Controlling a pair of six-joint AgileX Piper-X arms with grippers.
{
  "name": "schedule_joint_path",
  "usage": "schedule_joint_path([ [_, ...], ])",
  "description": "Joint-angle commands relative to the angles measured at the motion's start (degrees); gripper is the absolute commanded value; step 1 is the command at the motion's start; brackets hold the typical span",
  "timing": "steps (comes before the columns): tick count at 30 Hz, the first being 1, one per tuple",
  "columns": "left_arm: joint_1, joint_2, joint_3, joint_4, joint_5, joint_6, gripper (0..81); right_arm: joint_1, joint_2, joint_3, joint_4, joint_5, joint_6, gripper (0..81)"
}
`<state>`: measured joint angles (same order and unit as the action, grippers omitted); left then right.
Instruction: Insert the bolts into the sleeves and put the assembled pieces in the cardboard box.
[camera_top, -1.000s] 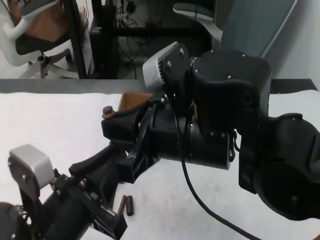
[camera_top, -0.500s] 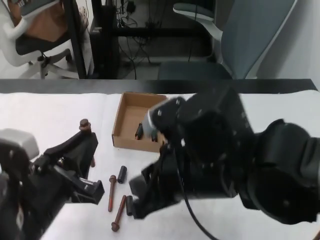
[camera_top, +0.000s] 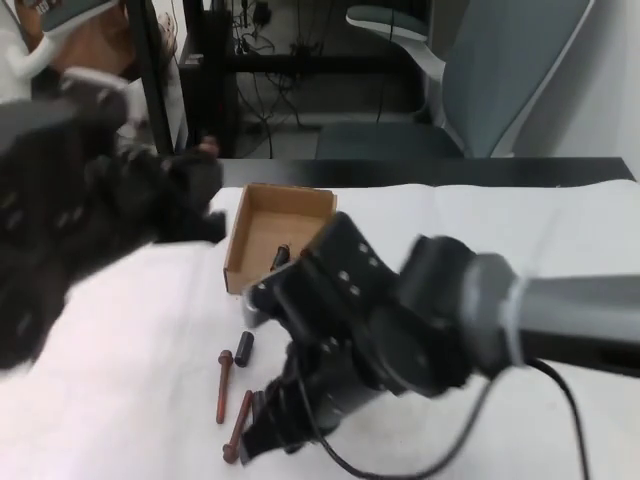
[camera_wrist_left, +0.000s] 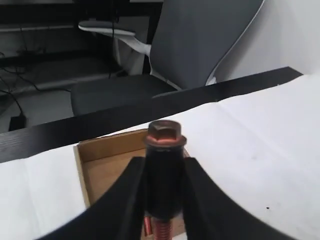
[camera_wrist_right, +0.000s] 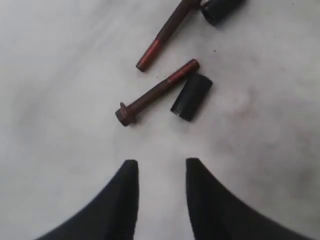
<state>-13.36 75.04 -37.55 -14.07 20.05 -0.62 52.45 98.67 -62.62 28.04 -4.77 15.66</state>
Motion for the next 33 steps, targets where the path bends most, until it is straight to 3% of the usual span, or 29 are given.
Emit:
schedule_joint_path([
  [1,0.05,6.46,-5.63,0.68,1.07,-0.57,1.8,-0.04,1.96,-3.67,1.67,1.88,-1.16,30.5],
  [5,0.05,14.96,-12.07,1.42,6.18,-0.67,1.8,-0.04,5.43,-6.58,1.65,3.79,-3.47,30.5],
  [9,0.05,21.71,-16.77,1.42,6.22,-0.67,1.8,-0.11,8.88,-7.39,1.65,7.28,-5.43,30.5],
  [17,0.05,32.11,-25.11,0.94,8.91,-2.0,0.8,-0.11,13.84,-7.76,-0.02,4.77,-4.06,30.5],
  [28,0.05,34.92,-26.96,0.47,10.48,-1.97,57.8,-0.11,14.01,-14.35,1.61,2.81,-2.74,30.5],
  [31,0.05,34.92,-26.96,0.09,10.48,-5.54,66.9,-0.48,14.89,-15.77,2.15,4.27,-1.56,30.5],
  [33,0.05,34.92,-26.96,-0.38,10.48,-7.1,67.8,-0.67,16.12,-16.96,4.18,4.77,-1.53,30.5],
])
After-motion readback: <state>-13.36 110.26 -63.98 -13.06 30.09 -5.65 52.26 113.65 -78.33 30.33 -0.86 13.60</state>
